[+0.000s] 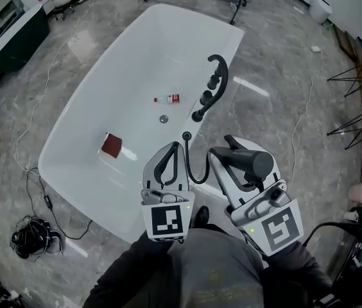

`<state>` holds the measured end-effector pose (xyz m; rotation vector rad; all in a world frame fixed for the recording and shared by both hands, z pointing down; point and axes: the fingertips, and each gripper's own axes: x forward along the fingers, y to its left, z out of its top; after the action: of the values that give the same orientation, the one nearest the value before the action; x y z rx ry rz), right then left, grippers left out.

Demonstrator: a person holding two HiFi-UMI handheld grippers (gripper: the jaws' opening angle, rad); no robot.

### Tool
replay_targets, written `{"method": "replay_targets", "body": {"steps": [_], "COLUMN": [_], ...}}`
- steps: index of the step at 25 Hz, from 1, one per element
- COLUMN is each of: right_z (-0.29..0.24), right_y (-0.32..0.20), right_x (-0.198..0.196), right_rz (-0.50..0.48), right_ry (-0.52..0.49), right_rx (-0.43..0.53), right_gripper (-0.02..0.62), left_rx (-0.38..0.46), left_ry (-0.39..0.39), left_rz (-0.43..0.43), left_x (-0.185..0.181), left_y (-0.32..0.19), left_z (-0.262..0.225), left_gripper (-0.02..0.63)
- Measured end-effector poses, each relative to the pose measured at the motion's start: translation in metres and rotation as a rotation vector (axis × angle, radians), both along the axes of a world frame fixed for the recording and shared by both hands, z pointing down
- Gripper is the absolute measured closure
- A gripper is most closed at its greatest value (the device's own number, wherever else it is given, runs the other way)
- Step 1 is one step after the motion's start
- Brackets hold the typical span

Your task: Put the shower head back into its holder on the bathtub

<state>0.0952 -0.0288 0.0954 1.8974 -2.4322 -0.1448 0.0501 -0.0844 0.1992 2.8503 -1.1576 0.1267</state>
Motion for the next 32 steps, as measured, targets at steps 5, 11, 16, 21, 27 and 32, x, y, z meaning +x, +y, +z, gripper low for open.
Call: {"method": "replay_targets", "body": {"steps": [5, 11, 16, 21, 27, 32], "right_z": [-0.016, -0.04, -0.059, -0.07, -0.064, -0.054], "right_y": [-0.01, -0.02, -0.023, -0.022, -0.023, -0.027], "right_x": [0.0, -0.001, -0.005, -0.01, -0.01, -0.009], "right_rz": [0.0, -0.011, -0.027, -0.045, -0.053, -0.062], "right_ry": [0.004, 0.02, 0.046, 0.054, 0.038, 0.015], "right_rx": [0.018, 0.04, 0.064, 0.107, 0.073, 0.061], "right_gripper": [0.468, 0.467, 0.468, 0.468, 0.468, 0.468], "left_rx": [0.014, 0.036, 0.035, 0.048, 0.054, 0.038], "left_ry": [0.018, 0.05, 0.067, 0.076, 0.071, 0.06], "left_rz": [-0.012, -0.025, -0.029, -0.036, -0.037, -0.04], "left_x": [-0.003, -0.002, -0.001, -0.001, 0.001, 0.001], "left_y": [-0.014, -0.024, -0.027, -0.027, -0.025, -0.029], "left_z": [-0.007, -0.017, -0.026, -0.029, -0.035, -0.03], "left_gripper": [0.603, 0.604, 0.604, 0.604, 0.603, 0.604]}}
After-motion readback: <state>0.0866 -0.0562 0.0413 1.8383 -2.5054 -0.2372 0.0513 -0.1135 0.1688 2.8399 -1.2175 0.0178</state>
